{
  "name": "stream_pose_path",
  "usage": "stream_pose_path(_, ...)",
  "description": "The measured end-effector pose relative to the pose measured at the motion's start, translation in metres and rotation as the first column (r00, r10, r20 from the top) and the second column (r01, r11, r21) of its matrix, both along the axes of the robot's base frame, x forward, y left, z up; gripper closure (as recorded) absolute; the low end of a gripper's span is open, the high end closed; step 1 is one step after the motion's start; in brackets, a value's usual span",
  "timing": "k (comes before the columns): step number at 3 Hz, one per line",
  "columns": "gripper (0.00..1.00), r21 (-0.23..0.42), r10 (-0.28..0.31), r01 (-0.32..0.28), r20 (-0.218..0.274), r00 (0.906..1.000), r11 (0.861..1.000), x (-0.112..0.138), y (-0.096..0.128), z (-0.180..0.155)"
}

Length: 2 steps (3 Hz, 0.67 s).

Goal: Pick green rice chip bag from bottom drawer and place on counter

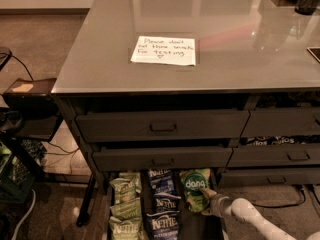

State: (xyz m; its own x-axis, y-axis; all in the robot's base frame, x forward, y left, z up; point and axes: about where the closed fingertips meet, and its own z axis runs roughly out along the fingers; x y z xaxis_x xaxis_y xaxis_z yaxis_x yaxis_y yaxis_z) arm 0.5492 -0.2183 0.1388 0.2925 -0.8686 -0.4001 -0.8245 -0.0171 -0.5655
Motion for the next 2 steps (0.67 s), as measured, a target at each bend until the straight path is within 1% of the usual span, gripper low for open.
stream_pose_path(1,1.00,0.009,0.022,-0.022,0.000,0.9998,1.000,-0.0045,0.0094,0.0197)
stream_pose_path(2,1.00,0.012,0.024,-0.024,-0.006,0.9997,1.000,-0.0058,0.0123,0.0274)
